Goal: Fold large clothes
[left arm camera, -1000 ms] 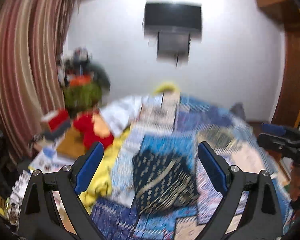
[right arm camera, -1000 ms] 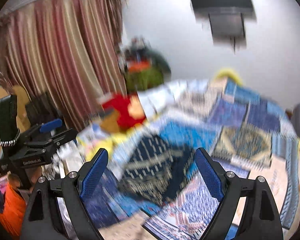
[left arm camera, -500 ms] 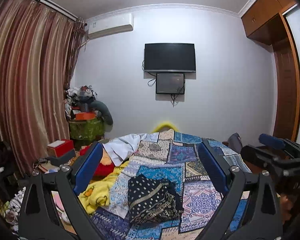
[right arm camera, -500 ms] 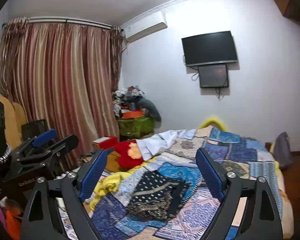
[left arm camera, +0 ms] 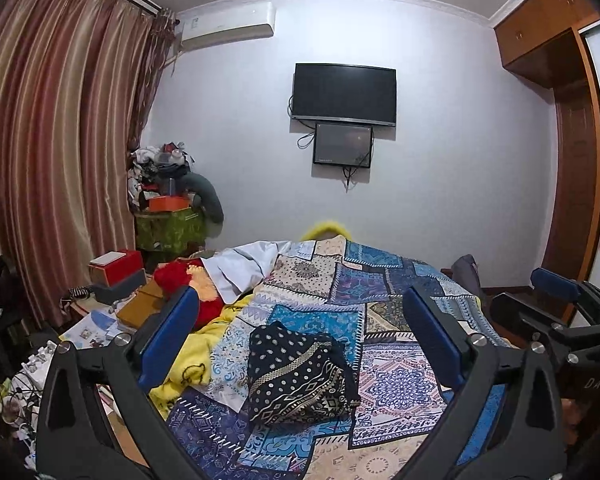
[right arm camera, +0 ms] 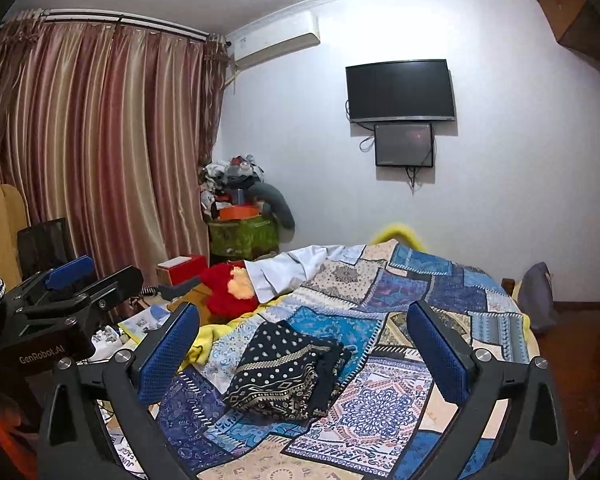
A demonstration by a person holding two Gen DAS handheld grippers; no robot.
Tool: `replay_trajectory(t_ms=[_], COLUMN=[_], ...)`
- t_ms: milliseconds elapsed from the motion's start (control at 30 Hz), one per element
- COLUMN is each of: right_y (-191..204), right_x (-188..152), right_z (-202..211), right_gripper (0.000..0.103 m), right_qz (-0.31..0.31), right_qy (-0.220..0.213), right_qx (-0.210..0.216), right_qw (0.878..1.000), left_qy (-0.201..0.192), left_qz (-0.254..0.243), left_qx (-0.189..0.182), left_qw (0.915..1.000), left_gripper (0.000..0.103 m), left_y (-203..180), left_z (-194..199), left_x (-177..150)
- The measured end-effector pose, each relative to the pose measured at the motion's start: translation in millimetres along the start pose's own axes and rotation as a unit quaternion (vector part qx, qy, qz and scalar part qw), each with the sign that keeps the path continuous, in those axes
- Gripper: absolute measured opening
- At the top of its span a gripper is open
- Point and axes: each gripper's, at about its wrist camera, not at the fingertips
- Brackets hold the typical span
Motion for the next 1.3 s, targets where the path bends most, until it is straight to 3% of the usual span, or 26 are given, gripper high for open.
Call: replay_trajectory(t_ms=[1300], right_y=[-9], right_x=[-8], right_z=[-4], right_gripper=[0.103], right_qz=[-0.016], right_qy=[0.014], right_qx=[0.005], right_qw=[1.0], left_qy=[0.021], left_qz=[-0.004], left_qx=[-0.001], left_qw=[0.9998], left_gripper=[0.103], left_y=[-5], left_z=[-8], left_x=[-10])
Point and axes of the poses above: each gripper's, at about its wrist camera, not at the fingertips, and z roughly against the way its jaws point, y to its left, x to its top, and after that the axes turned 12 degrees about -y, right-handed
